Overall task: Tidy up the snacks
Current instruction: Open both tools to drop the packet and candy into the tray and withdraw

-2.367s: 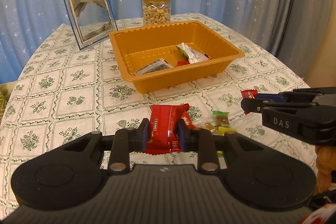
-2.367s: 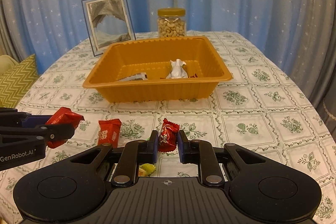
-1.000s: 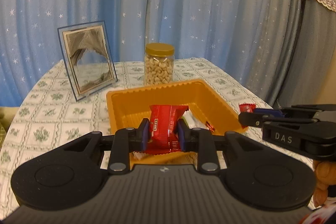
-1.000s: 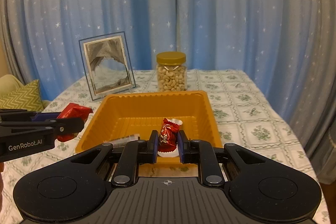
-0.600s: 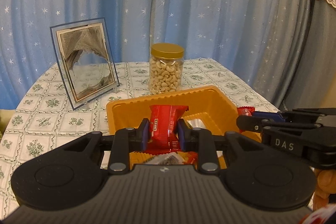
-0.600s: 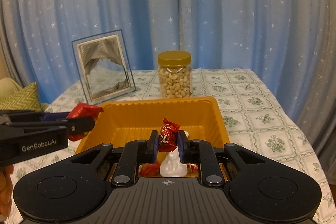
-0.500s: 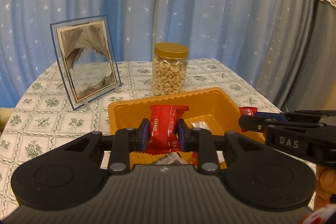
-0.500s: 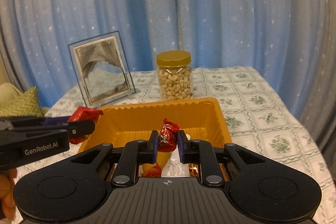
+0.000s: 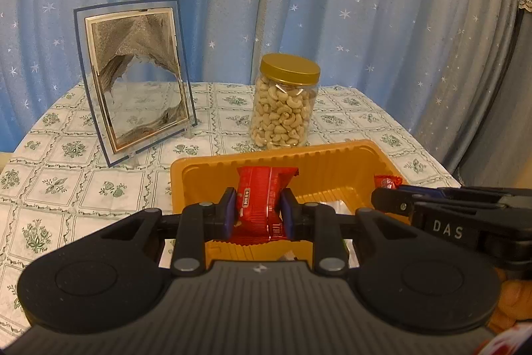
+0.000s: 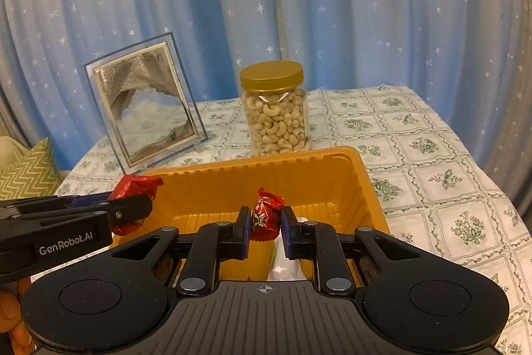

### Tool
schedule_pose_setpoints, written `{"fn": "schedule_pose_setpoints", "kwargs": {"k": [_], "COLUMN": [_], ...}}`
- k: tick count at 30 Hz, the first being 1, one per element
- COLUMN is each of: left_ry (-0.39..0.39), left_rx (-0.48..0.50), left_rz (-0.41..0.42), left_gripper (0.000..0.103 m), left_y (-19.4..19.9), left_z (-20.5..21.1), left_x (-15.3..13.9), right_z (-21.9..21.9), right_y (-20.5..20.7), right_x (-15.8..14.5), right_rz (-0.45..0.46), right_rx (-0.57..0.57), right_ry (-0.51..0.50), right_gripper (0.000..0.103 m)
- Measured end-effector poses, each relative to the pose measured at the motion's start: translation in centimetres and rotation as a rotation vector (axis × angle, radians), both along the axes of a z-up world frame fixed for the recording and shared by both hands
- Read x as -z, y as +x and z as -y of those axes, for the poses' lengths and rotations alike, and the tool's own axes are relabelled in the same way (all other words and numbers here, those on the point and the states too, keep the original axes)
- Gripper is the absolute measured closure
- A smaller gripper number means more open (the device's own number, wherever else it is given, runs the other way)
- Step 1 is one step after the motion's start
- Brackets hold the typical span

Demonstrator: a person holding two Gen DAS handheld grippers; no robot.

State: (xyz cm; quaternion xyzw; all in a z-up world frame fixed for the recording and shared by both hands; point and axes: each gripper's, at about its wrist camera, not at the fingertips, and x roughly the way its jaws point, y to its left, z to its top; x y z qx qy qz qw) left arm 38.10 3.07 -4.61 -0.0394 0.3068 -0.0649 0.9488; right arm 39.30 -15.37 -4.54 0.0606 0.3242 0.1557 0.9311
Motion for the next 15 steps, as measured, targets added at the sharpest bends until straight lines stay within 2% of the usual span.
{"fn": "schedule_pose_setpoints", "kwargs": {"k": [6,7,8,11,15], "left_ry": [-0.016,-0.014,-0.015,-0.013,0.036], "left_rx": [-0.015,-0.023,-0.029,-0.027,-0.022], "left_rz": [0.005,0.0,-0.005,-0.013,-0.003], "left_gripper": [0.075,0.065,0.06,0.061,0.061], "left_y": [1.2,1.4,1.5,1.4,0.8], "left_z": [-0.2,-0.2,-0.3,-0.4,-0.4], "left_x": [0.6,0.7,0.8,0.8,0.4], "right_z": [0.2,0.2,0.3,0.4,0.5], "right_y": [0.6,0.6,0.7,0.8,0.7], "right_x": [0.5,0.6,0.6,0.6,0.5], "right_rz": [-0.02,-0.021,-0.023,-0.025,-0.02], "right_rx": [0.014,0.015,0.017,0.02,0.02], "right_ry": [0.013,0.014,0.016,0.023,0.039], "right_gripper": [0.084,0.084,0.084,0.084,0.084]}}
